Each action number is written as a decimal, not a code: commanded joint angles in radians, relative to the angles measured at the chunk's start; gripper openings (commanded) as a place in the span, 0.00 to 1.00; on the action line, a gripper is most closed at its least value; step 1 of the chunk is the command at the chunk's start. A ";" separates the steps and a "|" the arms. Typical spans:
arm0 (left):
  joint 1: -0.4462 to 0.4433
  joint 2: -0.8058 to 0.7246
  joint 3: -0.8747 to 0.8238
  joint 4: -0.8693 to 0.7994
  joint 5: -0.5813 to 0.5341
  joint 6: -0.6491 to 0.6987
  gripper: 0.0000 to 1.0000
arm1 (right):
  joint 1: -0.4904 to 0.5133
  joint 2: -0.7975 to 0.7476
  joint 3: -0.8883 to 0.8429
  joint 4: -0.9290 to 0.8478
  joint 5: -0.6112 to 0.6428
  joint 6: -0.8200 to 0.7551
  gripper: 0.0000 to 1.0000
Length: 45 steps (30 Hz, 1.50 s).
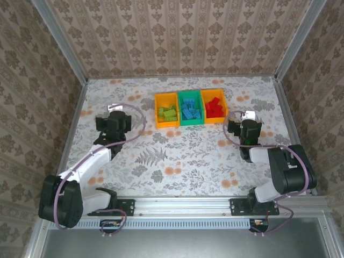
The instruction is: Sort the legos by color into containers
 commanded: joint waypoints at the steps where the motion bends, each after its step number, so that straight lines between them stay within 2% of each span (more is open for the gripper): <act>1: 0.044 -0.006 -0.082 0.147 -0.060 0.033 1.00 | -0.019 0.037 -0.014 0.149 -0.103 -0.012 1.00; 2: 0.061 -0.001 -0.110 0.185 -0.053 0.051 1.00 | -0.020 0.017 0.000 0.085 -0.108 -0.007 1.00; 4: 0.086 0.007 -0.172 0.282 -0.038 0.082 1.00 | -0.021 0.026 -0.005 0.115 -0.110 -0.009 1.00; 8: 0.173 0.049 -0.280 0.477 0.078 0.070 1.00 | -0.022 0.024 -0.006 0.112 -0.111 -0.010 1.00; 9: 0.187 0.051 -0.275 0.470 0.103 0.065 1.00 | -0.021 0.022 -0.007 0.106 -0.111 -0.010 1.00; 10: 0.198 0.051 -0.274 0.469 0.148 0.071 1.00 | -0.021 0.024 -0.006 0.110 -0.111 -0.011 1.00; 14: 0.238 0.100 -0.309 0.639 0.331 0.090 1.00 | -0.021 0.022 -0.006 0.109 -0.110 -0.011 1.00; 17: 0.271 0.153 -0.276 0.656 0.454 0.094 1.00 | -0.019 0.022 -0.007 0.110 -0.110 -0.011 1.00; 21: 0.309 0.393 -0.275 0.931 0.604 0.124 1.00 | -0.019 0.022 -0.006 0.110 -0.111 -0.012 0.99; 22: 0.311 0.356 -0.242 0.815 0.630 0.120 1.00 | -0.019 0.023 -0.007 0.110 -0.108 -0.012 1.00; 23: 0.309 0.344 -0.198 0.692 0.630 0.115 1.00 | -0.019 0.021 -0.008 0.110 -0.108 -0.012 1.00; 27: 0.311 0.357 -0.213 0.737 0.566 0.090 1.00 | -0.019 0.022 -0.007 0.110 -0.109 -0.012 1.00; 45: 0.308 0.358 -0.212 0.736 0.569 0.094 1.00 | -0.018 0.021 -0.006 0.109 -0.110 -0.012 1.00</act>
